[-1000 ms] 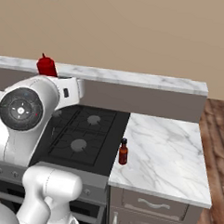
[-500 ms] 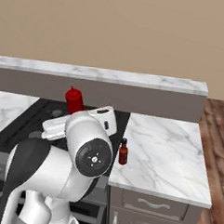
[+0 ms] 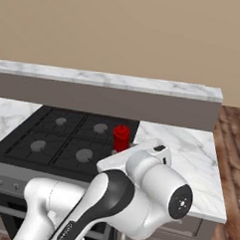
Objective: Take 2 condiments from the cabinet and move them on the counter near the stove.Make sure the condiments are lined up with each other, next to each other.
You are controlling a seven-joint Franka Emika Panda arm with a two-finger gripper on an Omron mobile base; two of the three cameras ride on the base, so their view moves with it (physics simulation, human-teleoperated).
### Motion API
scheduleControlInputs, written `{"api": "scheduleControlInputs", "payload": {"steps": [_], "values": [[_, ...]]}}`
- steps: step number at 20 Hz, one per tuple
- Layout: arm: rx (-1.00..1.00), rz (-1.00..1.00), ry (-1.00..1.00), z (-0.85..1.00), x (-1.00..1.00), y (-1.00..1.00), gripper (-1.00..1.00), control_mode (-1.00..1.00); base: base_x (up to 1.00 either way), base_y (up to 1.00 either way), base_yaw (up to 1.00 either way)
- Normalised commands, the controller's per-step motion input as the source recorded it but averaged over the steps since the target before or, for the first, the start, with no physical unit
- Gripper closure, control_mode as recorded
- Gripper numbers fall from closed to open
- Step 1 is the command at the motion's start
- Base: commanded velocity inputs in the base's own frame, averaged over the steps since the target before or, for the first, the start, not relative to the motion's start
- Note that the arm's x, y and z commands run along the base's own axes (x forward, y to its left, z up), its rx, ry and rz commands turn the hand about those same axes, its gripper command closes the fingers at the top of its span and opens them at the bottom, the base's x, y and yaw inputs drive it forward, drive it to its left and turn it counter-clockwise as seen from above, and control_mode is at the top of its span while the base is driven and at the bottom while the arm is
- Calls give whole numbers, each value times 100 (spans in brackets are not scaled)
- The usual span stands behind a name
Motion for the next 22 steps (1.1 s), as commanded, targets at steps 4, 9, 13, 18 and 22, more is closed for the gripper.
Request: {"api": "scheduleControlInputs", "payload": {"steps": [4, 9, 13, 18, 22], "values": [[-5, 1, -2, -60, 33, -31, 100, -100, 0, 0, 0], [0, 4, 0, -50, 33, -2, 100, -100, 0, 0, 0], [0, 6, 3, -46, 34, 0, 100, -100, 0, 0, 0], [0, 5, 2, -40, 38, 0, 100, -100, 0, 0, 0], [0, 0, 0, -41, 37, 0, 100, -100, 0, 0, 0]]}}
